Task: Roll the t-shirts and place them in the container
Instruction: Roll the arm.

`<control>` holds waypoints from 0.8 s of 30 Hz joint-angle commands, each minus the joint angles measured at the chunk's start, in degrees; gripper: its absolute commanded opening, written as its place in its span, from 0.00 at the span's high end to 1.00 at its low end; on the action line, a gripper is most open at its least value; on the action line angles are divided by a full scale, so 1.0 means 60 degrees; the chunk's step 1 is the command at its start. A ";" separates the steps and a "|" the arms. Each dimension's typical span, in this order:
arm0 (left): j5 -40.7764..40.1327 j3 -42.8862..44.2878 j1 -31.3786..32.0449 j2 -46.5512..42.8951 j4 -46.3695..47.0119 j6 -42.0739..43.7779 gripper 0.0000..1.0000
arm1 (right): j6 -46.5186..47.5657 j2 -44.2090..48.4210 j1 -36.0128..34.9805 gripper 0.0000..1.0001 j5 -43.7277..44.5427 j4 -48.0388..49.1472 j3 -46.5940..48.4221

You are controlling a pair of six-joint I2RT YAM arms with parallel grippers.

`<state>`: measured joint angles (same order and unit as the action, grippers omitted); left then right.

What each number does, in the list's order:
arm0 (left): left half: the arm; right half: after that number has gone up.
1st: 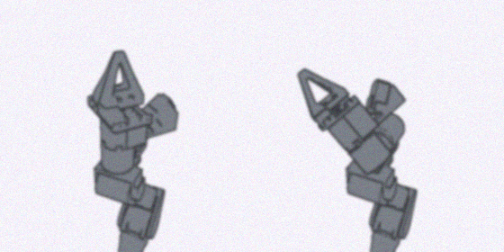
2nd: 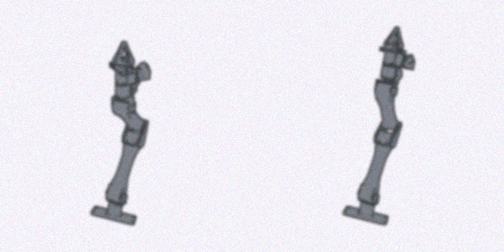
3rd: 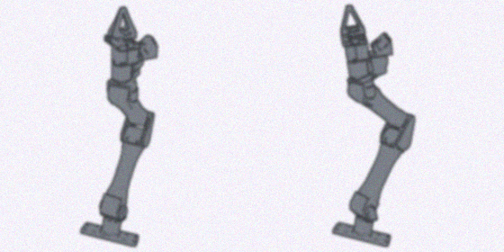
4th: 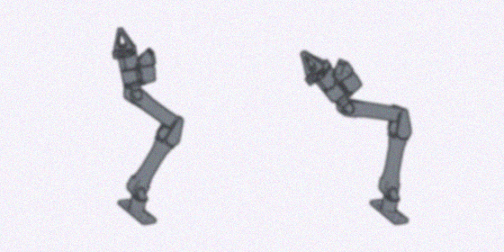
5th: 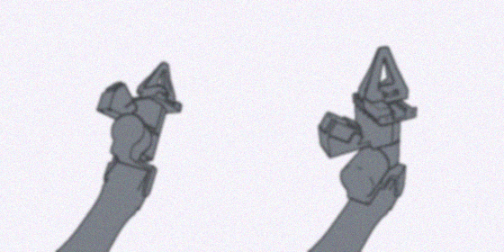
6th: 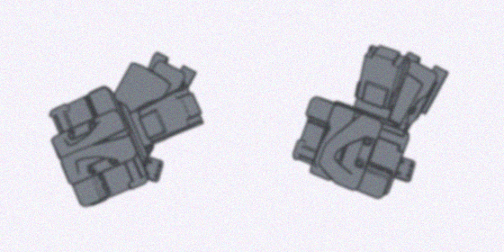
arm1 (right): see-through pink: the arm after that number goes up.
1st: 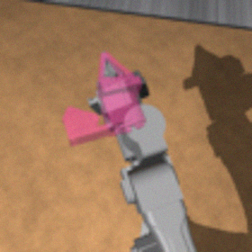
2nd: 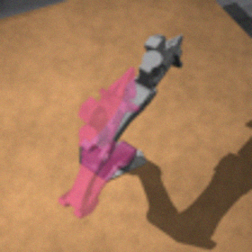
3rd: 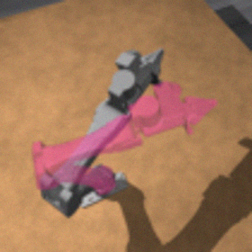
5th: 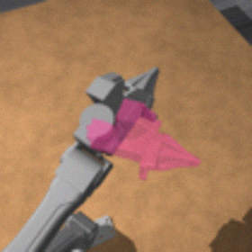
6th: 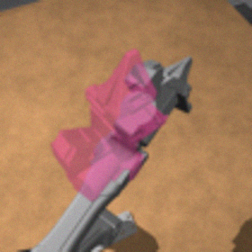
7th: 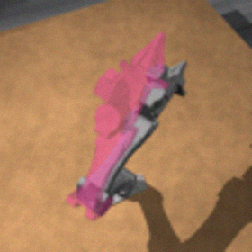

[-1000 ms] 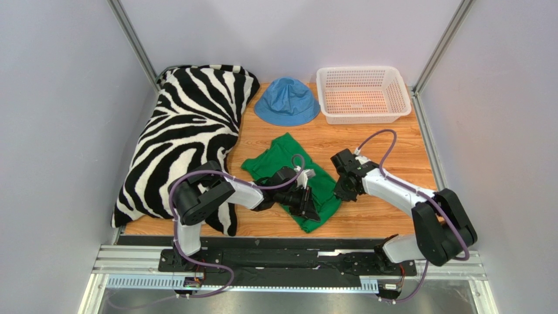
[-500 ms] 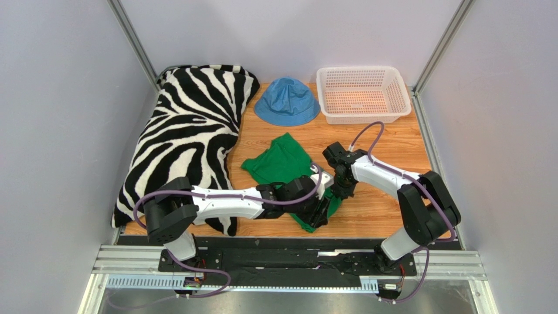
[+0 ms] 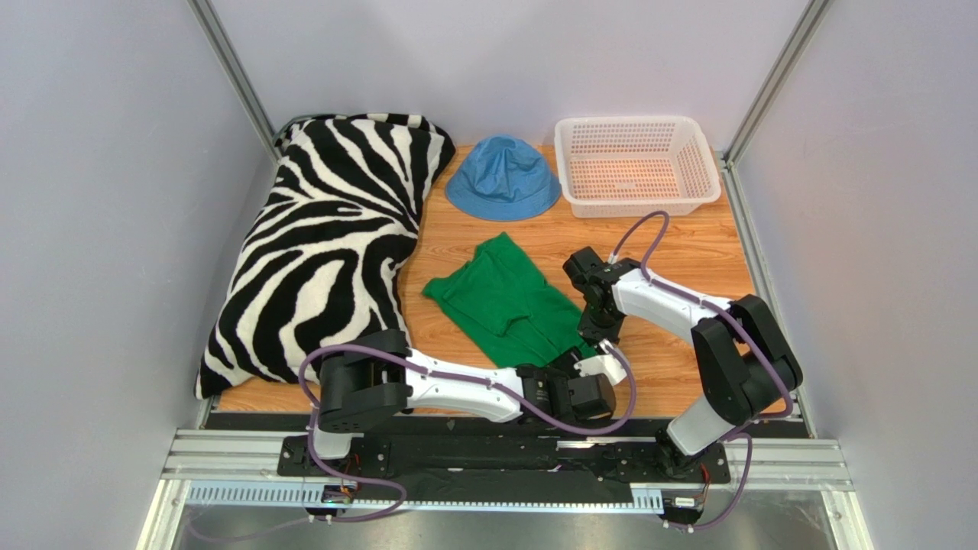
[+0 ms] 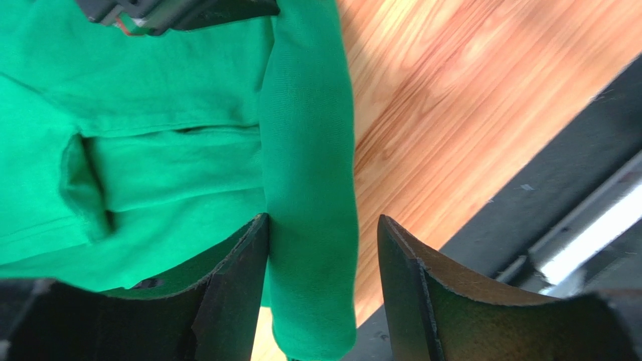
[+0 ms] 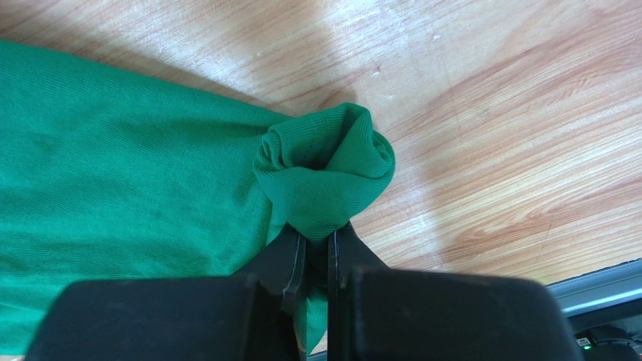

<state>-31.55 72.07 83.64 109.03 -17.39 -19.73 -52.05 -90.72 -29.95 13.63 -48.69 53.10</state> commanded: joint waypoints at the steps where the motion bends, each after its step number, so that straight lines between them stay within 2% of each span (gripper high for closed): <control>1: -0.1492 0.0688 0.0283 0.0416 -0.0617 0.0563 0.39 | 0.0062 -0.0364 -0.0017 1.00 0.0307 -0.0118 -0.0105; 5: -0.1904 0.0907 0.0372 0.0898 -0.0910 0.0505 0.45 | 0.0047 -0.0320 -0.0003 1.00 0.0321 -0.0103 -0.0120; 8: -0.2138 0.1010 0.0372 0.1148 -0.1072 0.0314 0.62 | 0.0033 -0.0203 -0.0047 1.00 0.0307 -0.0089 -0.0120; 9: -0.2168 0.1039 0.0372 0.1178 -0.1144 0.0213 0.74 | 0.0062 -0.0145 -0.0032 1.00 0.0307 -0.0074 -0.0134; 10: -0.2212 0.1054 0.0372 0.1207 -0.1218 0.0124 0.79 | 0.0062 -0.0014 -0.0046 0.99 0.0292 -0.0031 -0.0178; 11: -0.2154 0.1025 0.0372 0.1179 -0.1204 0.0080 0.86 | 0.0062 0.0089 -0.0047 0.94 0.0307 -0.0016 -0.0193; 12: -0.2067 0.0938 0.0358 0.1135 -0.1175 -0.0065 0.98 | 0.0106 0.0192 -0.0047 0.81 0.0307 0.0072 -0.0237; 15: -0.1322 0.0340 0.0212 0.0624 -0.0650 -0.0431 1.00 | 0.0150 0.0908 -0.0047 0.56 0.0278 0.0437 -0.0500; 16: -0.0724 0.0133 0.0124 0.0433 -0.0473 -0.0549 1.00 | 0.0164 0.1215 -0.0047 0.41 0.0263 0.0569 -0.0718; 18: 0.0010 -0.0538 -0.0255 -0.0196 0.0096 -0.0958 1.00 | 0.0208 0.2152 -0.0047 0.27 0.0234 0.0993 -0.0910; 21: 0.1869 -0.1505 -0.1044 -0.0929 0.0960 -0.1602 1.00 | 0.0238 0.3398 -0.0032 0.22 0.0379 0.1345 -0.1262; 22: 0.2846 -0.1741 -0.1252 -0.1062 0.1182 -0.1750 1.00 | 0.0238 0.3676 -0.0046 0.21 0.0424 0.1419 -0.1364; 24: 0.3876 -0.2369 -0.1691 -0.1355 0.1868 -0.2188 1.00 | 0.0209 0.4596 -0.0047 0.21 0.0468 0.1711 -0.1715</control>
<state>-25.71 63.94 78.87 105.19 -13.65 -25.65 -50.78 -71.72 -29.98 14.24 -44.38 45.25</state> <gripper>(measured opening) 0.032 0.782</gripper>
